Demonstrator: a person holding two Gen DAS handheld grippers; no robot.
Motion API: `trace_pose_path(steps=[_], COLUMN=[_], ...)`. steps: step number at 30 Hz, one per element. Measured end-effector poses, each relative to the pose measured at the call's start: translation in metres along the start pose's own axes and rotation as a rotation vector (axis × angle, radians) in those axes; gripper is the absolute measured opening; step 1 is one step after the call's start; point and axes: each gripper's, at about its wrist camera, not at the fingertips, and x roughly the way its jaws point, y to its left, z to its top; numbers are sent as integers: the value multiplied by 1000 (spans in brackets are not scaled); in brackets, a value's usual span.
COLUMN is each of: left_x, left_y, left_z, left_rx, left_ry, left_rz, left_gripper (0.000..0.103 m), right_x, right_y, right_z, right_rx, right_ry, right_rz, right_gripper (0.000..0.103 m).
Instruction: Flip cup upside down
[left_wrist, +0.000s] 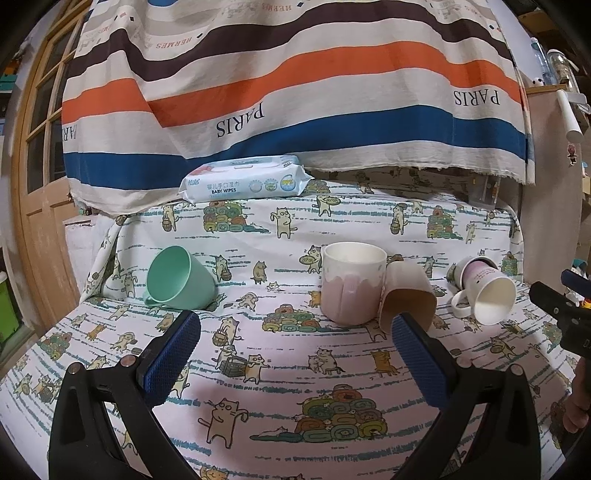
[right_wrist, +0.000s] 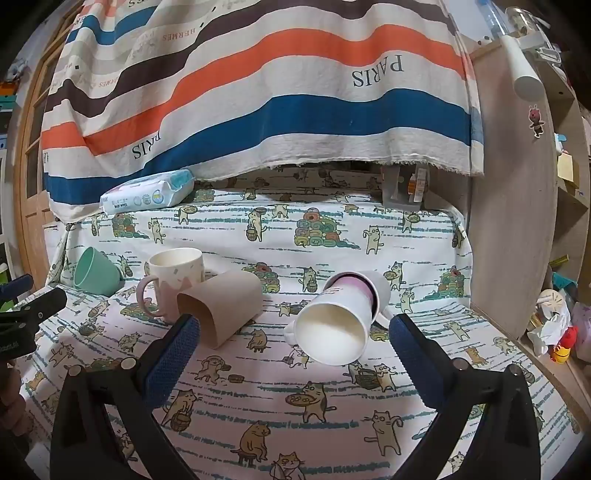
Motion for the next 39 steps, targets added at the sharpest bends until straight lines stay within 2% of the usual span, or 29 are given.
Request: trace_pose_path(steps=[12,18,24,34,39], left_x=[0,-3,-4,-6,-6], left_y=[0,1,3,3,2], left_z=[0,0,0,0,1], left_rx=[-5,-16,-23,-14,-12], left_ry=[1,-3,-6,-5,-4], left_rz=[-3,-37,-3,-30,-47], left_gripper=[103,103,103,103,103], right_x=[1,-3,-1,-2,-9], right_y=[3,-2,3,1,0], right_z=[0,0,0,0,5], right_rx=[-2,2,-8,-3,-3], right_ry=[0,-4,-7,20,4], right_rz=[1,7,34,19,-15], right_gripper=[103,103,103,103,103])
